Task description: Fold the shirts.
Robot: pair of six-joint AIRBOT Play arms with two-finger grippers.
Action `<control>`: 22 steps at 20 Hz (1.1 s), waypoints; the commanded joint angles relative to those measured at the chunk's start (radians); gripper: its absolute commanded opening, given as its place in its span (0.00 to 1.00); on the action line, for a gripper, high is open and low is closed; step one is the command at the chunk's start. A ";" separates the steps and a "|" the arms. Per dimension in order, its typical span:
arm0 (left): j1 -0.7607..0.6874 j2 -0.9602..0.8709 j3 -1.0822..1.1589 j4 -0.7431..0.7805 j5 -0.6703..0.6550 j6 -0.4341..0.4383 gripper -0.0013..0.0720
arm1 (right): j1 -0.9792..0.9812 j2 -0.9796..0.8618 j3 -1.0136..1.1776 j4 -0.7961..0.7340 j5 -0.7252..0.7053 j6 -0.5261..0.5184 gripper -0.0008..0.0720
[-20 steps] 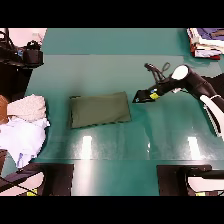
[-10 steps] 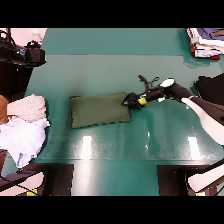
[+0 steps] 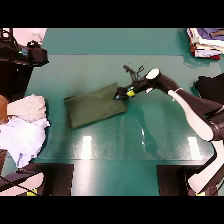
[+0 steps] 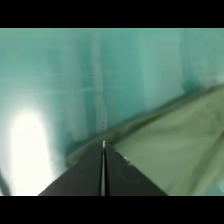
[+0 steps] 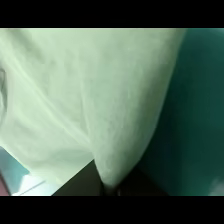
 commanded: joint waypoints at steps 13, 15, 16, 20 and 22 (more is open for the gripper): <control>-0.344 0.000 0.000 -0.084 0.163 -0.011 0.06 | -0.941 0.299 0.070 -0.203 -0.094 0.062 0.04; -0.362 0.000 0.000 -0.084 0.172 -0.013 0.06 | -1.016 0.299 0.070 -0.203 -0.130 0.062 0.04; -0.363 0.000 0.000 -0.086 0.172 -0.027 0.06 | -1.043 0.299 0.070 -0.203 -0.146 0.062 0.04; -0.363 0.000 0.000 -0.087 0.174 -0.063 0.06 | -1.080 0.299 0.071 -0.188 -0.195 0.061 0.04; -0.363 0.000 0.000 -0.087 0.172 -0.063 0.06 | -1.080 0.299 0.105 -0.153 -0.198 0.060 0.04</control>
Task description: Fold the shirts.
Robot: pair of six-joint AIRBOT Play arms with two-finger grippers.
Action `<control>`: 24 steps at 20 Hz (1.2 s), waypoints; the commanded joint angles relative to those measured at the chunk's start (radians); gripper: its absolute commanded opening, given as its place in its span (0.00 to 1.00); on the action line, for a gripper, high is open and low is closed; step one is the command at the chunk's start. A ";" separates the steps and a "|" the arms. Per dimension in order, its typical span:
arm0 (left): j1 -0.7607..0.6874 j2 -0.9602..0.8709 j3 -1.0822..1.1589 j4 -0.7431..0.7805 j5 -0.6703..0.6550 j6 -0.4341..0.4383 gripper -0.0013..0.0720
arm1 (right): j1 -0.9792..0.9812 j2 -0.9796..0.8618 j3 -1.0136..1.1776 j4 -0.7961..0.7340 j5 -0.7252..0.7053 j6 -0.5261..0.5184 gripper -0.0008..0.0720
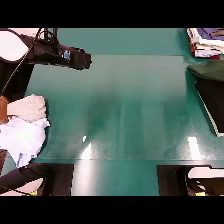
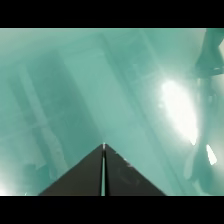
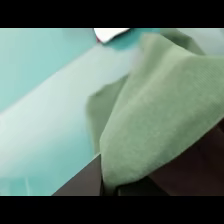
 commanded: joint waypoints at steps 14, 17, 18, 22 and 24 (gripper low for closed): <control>-0.004 0.000 0.000 0.000 -0.034 -0.012 0.06 | -0.174 0.118 0.166 0.082 0.299 0.008 0.04; -0.004 0.000 0.000 0.000 -0.034 -0.012 0.06 | -0.243 0.193 -0.010 0.080 0.362 0.007 0.04; -0.004 0.000 0.000 0.000 -0.035 -0.012 0.06 | -0.267 0.216 -0.067 0.061 0.381 0.007 0.04; -0.004 0.000 0.000 0.000 -0.042 -0.011 0.06 | -0.362 0.315 -0.268 -0.229 0.441 0.007 0.11; -0.004 0.000 0.000 0.000 -0.042 -0.011 0.06 | -0.410 0.357 -0.346 -0.332 0.439 0.008 0.52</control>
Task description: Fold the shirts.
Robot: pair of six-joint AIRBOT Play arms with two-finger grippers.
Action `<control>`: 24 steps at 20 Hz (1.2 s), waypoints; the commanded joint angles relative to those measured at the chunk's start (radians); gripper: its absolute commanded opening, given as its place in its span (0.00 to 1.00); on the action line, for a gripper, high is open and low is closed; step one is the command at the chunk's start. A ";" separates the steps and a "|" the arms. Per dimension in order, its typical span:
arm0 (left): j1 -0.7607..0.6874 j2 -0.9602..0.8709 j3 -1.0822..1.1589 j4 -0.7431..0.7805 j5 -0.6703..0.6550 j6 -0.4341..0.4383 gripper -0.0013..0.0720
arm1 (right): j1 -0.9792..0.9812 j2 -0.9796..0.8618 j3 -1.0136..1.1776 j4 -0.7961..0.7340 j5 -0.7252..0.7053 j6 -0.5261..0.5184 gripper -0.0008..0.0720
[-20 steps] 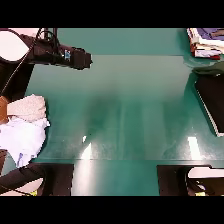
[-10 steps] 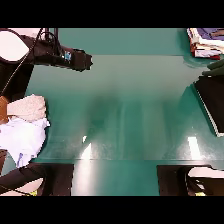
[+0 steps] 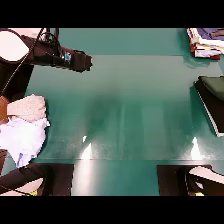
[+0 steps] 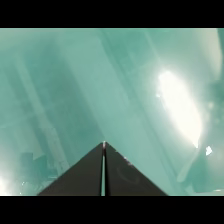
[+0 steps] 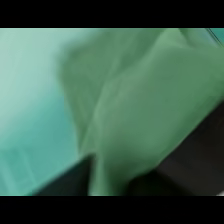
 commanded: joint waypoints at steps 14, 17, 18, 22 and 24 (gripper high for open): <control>0.001 0.000 0.000 -0.001 -0.009 0.000 0.06 | 0.367 0.085 0.005 0.083 0.002 0.000 0.71; 0.001 0.000 0.000 -0.001 0.030 0.000 0.06 | 0.616 0.085 0.024 0.078 -0.009 0.000 0.71; 0.001 0.000 0.000 -0.001 0.045 0.000 0.06 | 0.689 0.085 0.024 0.078 -0.020 0.000 0.69; 0.001 0.000 0.001 -0.001 0.095 0.000 0.06 | 0.881 0.085 0.024 0.077 -0.048 -0.016 0.04; 0.001 0.000 0.001 -0.001 0.114 0.000 0.06 | 0.926 0.085 0.024 0.077 -0.055 -0.034 0.04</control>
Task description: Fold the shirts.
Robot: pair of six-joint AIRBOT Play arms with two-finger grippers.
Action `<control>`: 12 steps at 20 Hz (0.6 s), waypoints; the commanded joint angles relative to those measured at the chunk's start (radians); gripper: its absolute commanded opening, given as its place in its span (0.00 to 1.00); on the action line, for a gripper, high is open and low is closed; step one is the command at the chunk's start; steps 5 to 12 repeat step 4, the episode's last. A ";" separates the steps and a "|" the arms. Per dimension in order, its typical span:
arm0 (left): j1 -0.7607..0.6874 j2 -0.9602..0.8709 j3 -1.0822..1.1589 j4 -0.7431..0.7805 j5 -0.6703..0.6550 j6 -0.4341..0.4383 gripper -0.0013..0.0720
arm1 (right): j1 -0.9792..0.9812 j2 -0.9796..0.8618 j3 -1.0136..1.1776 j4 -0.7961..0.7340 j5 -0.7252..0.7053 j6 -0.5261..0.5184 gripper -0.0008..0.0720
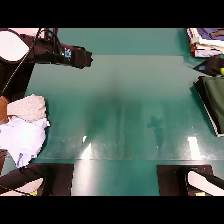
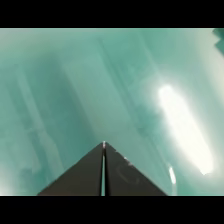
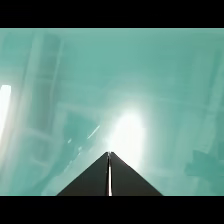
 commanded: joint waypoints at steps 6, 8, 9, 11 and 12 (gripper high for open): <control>0.001 0.000 0.001 0.000 0.037 0.000 0.06 | 0.113 0.000 0.003 0.002 -0.019 -0.021 0.04; 0.001 0.000 0.001 0.000 0.037 0.000 0.06 | 0.113 0.000 0.003 0.002 -0.019 -0.021 0.04; 0.001 0.000 0.001 0.000 0.037 0.000 0.06 | 0.113 0.000 0.003 0.002 -0.019 -0.021 0.04; 0.001 0.000 0.001 0.000 0.037 0.000 0.06 | 0.113 0.000 0.003 0.002 -0.019 -0.021 0.04; 0.001 0.000 0.001 0.000 0.037 0.000 0.06 | 0.113 0.000 0.003 0.002 -0.019 -0.021 0.04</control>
